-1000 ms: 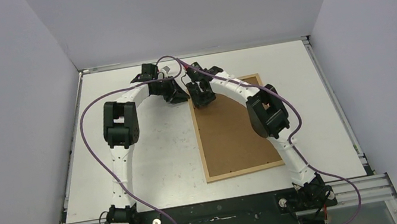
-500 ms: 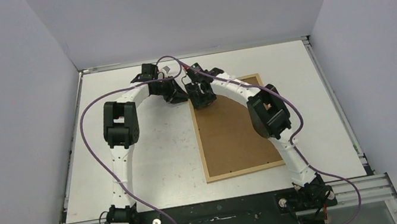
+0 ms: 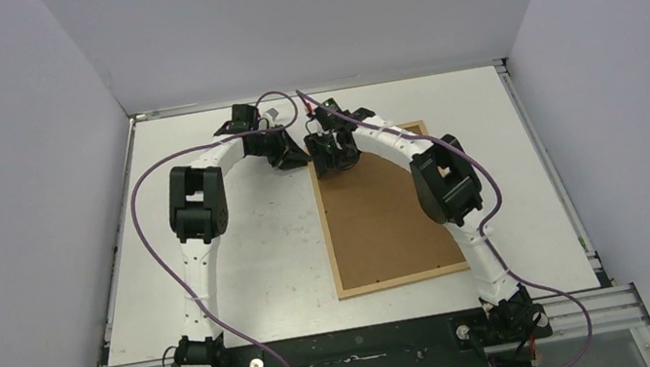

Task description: Put the photo into the frame

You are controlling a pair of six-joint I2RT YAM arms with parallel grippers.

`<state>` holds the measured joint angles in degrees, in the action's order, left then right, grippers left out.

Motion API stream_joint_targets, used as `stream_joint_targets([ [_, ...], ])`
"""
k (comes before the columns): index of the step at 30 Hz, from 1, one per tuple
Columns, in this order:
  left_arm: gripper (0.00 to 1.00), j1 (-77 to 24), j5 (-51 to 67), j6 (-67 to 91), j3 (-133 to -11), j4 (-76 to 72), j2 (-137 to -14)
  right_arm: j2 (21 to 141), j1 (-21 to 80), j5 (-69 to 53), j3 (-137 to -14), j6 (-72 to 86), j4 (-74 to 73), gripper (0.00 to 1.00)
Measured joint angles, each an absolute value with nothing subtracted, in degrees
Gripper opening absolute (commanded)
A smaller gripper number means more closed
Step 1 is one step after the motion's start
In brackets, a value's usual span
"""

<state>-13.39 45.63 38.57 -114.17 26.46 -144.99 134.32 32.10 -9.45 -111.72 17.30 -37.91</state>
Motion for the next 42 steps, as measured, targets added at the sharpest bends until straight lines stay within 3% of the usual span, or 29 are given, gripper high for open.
stream_joint_targets([
  [32, 0.21, -13.34, 45.04, 37.15, -114.08, 27.35, -144.53, 139.52, 34.68, -1.8, -121.56, 18.81, -46.81, 0.52],
  [42, 0.21, -12.16, 43.0, 36.8, -108.33, 30.04, -140.25, 141.91, 36.34, 3.18, -124.81, 20.64, -49.56, 0.53],
])
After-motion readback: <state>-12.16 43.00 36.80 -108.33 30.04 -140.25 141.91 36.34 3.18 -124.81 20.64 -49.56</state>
